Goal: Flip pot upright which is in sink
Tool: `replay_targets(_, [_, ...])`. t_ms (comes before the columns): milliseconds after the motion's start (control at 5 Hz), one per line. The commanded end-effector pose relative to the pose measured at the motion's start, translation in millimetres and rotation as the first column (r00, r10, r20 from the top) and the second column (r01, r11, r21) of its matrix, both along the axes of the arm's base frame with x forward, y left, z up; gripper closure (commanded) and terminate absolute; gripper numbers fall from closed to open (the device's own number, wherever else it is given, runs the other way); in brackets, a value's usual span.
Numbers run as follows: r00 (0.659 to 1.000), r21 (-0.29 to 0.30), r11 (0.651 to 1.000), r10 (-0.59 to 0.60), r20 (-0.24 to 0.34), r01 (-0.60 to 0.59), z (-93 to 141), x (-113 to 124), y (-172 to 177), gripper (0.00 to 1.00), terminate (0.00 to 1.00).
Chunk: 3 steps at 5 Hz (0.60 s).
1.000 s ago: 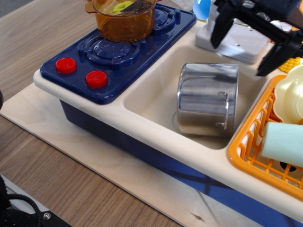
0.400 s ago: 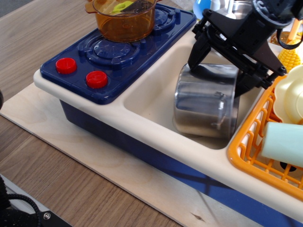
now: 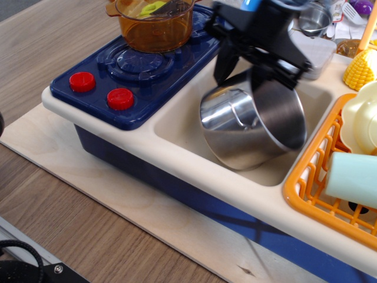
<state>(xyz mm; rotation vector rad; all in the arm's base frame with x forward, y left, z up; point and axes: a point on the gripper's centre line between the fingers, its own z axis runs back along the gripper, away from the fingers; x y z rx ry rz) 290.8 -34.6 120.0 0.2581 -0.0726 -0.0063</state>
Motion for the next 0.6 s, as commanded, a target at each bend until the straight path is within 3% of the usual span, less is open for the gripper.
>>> replay_targets(0, [0.994, -0.173, 0.985, -0.01, 0.107, 0.028, 25.6, 1.0, 8.4, 1.0, 0.0])
replay_targets(200, [0.978, -0.234, 0.961, -0.107, 0.179, 0.148, 26.2, 2.4, 14.9, 0.0, 0.0])
replay_targets(400, [0.978, -0.234, 0.961, -0.107, 0.179, 0.148, 26.2, 2.4, 14.9, 0.0, 1.0])
